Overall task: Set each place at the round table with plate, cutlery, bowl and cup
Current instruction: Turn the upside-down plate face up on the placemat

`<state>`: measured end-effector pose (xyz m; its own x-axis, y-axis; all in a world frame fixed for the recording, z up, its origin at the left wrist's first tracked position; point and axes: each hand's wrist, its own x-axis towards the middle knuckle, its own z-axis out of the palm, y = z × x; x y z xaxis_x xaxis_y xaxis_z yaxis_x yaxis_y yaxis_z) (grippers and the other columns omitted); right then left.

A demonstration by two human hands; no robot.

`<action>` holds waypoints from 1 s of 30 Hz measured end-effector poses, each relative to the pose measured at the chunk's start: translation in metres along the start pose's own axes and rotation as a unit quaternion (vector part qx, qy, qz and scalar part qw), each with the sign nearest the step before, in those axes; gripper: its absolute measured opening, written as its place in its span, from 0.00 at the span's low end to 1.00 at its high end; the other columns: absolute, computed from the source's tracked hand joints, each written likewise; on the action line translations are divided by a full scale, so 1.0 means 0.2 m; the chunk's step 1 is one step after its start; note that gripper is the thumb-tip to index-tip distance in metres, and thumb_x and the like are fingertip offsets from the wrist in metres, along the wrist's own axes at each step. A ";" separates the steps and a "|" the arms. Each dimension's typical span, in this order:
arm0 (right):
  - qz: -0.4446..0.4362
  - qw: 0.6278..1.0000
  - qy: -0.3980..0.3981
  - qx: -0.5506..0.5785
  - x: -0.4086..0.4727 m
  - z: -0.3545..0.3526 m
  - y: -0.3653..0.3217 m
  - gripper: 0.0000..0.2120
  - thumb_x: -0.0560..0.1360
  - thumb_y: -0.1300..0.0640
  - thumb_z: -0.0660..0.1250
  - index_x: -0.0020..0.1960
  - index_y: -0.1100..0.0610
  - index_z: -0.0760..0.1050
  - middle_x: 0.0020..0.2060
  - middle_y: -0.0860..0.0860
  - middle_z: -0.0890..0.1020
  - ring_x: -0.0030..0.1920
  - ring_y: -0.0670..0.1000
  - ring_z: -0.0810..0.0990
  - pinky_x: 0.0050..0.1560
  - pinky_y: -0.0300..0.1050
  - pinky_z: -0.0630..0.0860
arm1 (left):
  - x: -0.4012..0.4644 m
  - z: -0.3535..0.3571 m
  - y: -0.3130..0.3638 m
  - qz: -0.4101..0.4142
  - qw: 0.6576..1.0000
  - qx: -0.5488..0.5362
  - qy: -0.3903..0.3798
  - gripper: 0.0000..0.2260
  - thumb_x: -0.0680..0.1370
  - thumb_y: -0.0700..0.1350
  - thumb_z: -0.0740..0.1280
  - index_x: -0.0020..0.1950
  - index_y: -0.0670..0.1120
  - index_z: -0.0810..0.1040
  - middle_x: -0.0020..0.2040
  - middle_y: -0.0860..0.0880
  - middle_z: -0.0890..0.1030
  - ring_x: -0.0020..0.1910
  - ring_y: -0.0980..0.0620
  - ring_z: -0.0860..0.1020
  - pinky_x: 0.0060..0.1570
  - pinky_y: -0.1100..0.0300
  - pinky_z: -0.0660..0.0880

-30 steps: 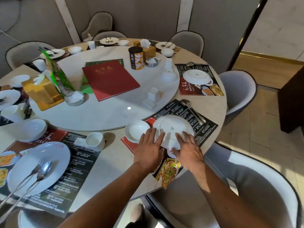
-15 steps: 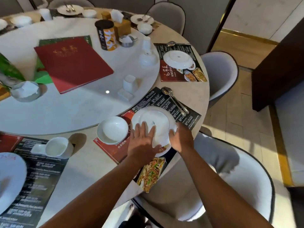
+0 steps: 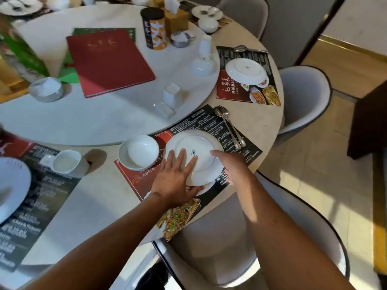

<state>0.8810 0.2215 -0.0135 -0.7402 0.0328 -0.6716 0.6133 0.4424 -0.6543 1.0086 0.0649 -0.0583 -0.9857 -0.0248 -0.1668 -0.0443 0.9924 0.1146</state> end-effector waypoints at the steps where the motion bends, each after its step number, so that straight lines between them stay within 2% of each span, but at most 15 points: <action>1: -0.008 1.000 -0.013 0.006 -0.01 -0.01 0.00 0.29 0.70 0.48 0.78 0.66 0.58 0.74 0.56 0.52 0.78 0.58 0.55 0.77 0.60 0.49 0.75 | -0.03 -0.01 0.02 -0.010 1.000 -0.010 0.003 0.42 0.76 0.72 0.53 0.82 0.56 0.37 0.82 0.42 0.39 0.79 0.35 0.38 0.78 0.38 0.46; 3: -0.004 0.998 -0.050 0.040 -0.03 -0.05 0.01 0.21 0.71 0.51 0.77 0.59 0.54 0.74 0.52 0.50 0.77 0.53 0.53 0.76 0.51 0.46 0.75 | -0.07 -0.01 0.06 -0.025 0.999 -0.023 0.001 0.42 0.77 0.69 0.57 0.82 0.58 0.37 0.83 0.43 0.40 0.80 0.36 0.40 0.78 0.38 0.49; 6: 0.056 0.989 -0.102 0.091 -0.09 -0.11 0.05 0.20 0.70 0.51 0.76 0.57 0.55 0.74 0.49 0.52 0.81 0.47 0.52 0.79 0.37 0.44 0.72 | -0.15 -0.03 0.15 -0.025 0.999 -0.029 0.009 0.39 0.77 0.61 0.60 0.82 0.57 0.44 0.83 0.43 0.48 0.80 0.34 0.48 0.76 0.39 0.58; 8: 0.056 0.987 -0.105 0.105 -0.11 -0.15 0.09 0.22 0.69 0.51 0.78 0.60 0.56 0.76 0.51 0.55 0.83 0.45 0.53 0.81 0.32 0.43 0.73 | -0.19 -0.03 0.23 -0.025 0.999 -0.021 0.015 0.35 0.79 0.57 0.57 0.83 0.54 0.46 0.82 0.42 0.52 0.79 0.33 0.52 0.76 0.41 0.58; 10: 0.030 0.988 -0.105 0.106 -0.15 -0.20 0.11 0.23 0.70 0.53 0.77 0.62 0.58 0.76 0.54 0.57 0.83 0.44 0.54 0.81 0.28 0.41 0.74 | -0.23 -0.07 0.31 -0.052 0.998 -0.036 0.025 0.33 0.79 0.61 0.51 0.83 0.55 0.47 0.82 0.43 0.54 0.80 0.34 0.54 0.76 0.43 0.58; 13: -0.014 0.985 -0.114 0.128 -0.19 -0.30 0.10 0.26 0.72 0.51 0.77 0.64 0.59 0.74 0.55 0.57 0.81 0.51 0.56 0.80 0.32 0.44 0.77 | -0.26 -0.19 0.40 -0.069 0.992 -0.060 0.084 0.30 0.80 0.57 0.54 0.82 0.54 0.55 0.79 0.46 0.64 0.77 0.40 0.63 0.69 0.47 0.69; 15: -0.045 0.979 -0.127 0.153 -0.21 -0.35 0.08 0.25 0.72 0.40 0.74 0.59 0.57 0.75 0.52 0.56 0.81 0.52 0.56 0.81 0.39 0.48 0.79 | -0.26 -0.27 0.43 -0.090 0.979 -0.093 0.158 0.28 0.78 0.58 0.52 0.78 0.54 0.67 0.71 0.47 0.76 0.67 0.43 0.76 0.57 0.50 0.78; 17: -0.064 0.973 -0.134 0.178 -0.22 -0.40 0.06 0.28 0.74 0.31 0.64 0.57 0.55 0.77 0.49 0.55 0.81 0.52 0.56 0.82 0.44 0.51 0.79 | -0.25 -0.33 0.43 -0.134 0.959 -0.134 0.208 0.19 0.81 0.53 0.56 0.71 0.54 0.75 0.58 0.46 0.84 0.53 0.43 0.82 0.48 0.53 0.79; 19: -0.066 0.974 -0.122 0.179 -0.22 -0.43 0.06 0.32 0.77 0.30 0.58 0.62 0.56 0.76 0.55 0.55 0.80 0.56 0.57 0.79 0.48 0.53 0.78 | -0.25 -0.40 0.41 -0.189 0.923 -0.255 0.215 0.15 0.84 0.54 0.59 0.60 0.47 0.80 0.46 0.45 0.85 0.41 0.45 0.82 0.40 0.55 0.77; 20: -0.068 0.979 -0.111 0.159 -0.22 -0.43 0.07 0.29 0.79 0.32 0.57 0.64 0.54 0.74 0.57 0.54 0.79 0.57 0.57 0.78 0.49 0.53 0.77 | -0.25 -0.44 0.41 -0.213 0.889 -0.351 0.201 0.17 0.84 0.55 0.60 0.55 0.45 0.81 0.44 0.46 0.84 0.39 0.48 0.82 0.39 0.57 0.76; 22: -0.071 0.985 -0.109 0.110 -0.23 -0.43 0.10 0.21 0.80 0.37 0.59 0.65 0.49 0.73 0.60 0.53 0.78 0.60 0.58 0.77 0.49 0.54 0.78 | -0.26 -0.49 0.42 -0.243 0.810 -0.507 0.169 0.14 0.83 0.55 0.62 0.48 0.46 0.80 0.41 0.50 0.84 0.35 0.57 0.82 0.33 0.64 0.76; 24: -0.074 0.987 -0.123 0.077 -0.22 -0.42 0.13 0.17 0.81 0.46 0.63 0.66 0.51 0.73 0.62 0.54 0.78 0.61 0.59 0.77 0.47 0.53 0.79 | -0.26 -0.49 0.42 -0.259 0.754 -0.585 0.148 0.12 0.83 0.52 0.64 0.50 0.44 0.80 0.39 0.51 0.83 0.32 0.58 0.82 0.30 0.66 0.76; 27: -0.081 0.985 -0.133 0.079 -0.24 -0.40 0.19 0.16 0.80 0.62 0.61 0.66 0.54 0.74 0.57 0.56 0.81 0.54 0.57 0.80 0.35 0.45 0.78 | -0.25 -0.44 0.39 -0.280 0.719 -0.627 0.104 0.14 0.84 0.49 0.64 0.54 0.38 0.80 0.43 0.44 0.84 0.39 0.51 0.85 0.37 0.58 0.82; 28: -0.080 0.984 -0.132 0.086 -0.24 -0.40 0.20 0.18 0.79 0.65 0.60 0.66 0.53 0.75 0.56 0.56 0.82 0.52 0.56 0.80 0.32 0.43 0.78 | -0.24 -0.41 0.38 -0.292 0.704 -0.641 0.091 0.15 0.83 0.48 0.65 0.56 0.36 0.80 0.47 0.42 0.84 0.42 0.47 0.85 0.39 0.55 0.83; 30: -0.072 0.984 -0.130 0.097 -0.23 -0.39 0.22 0.19 0.78 0.67 0.58 0.62 0.53 0.77 0.51 0.55 0.83 0.47 0.54 0.81 0.29 0.42 0.78 | -0.23 -0.36 0.35 -0.321 0.677 -0.659 0.070 0.16 0.83 0.48 0.66 0.60 0.35 0.78 0.50 0.39 0.83 0.45 0.43 0.83 0.38 0.54 0.82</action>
<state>0.9219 0.3095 0.0157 -0.7430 -0.2584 -0.6175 0.5675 0.2461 -0.7858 1.0381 0.1265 0.0287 -0.6962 -0.5030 -0.5121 -0.4864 -0.1941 0.8519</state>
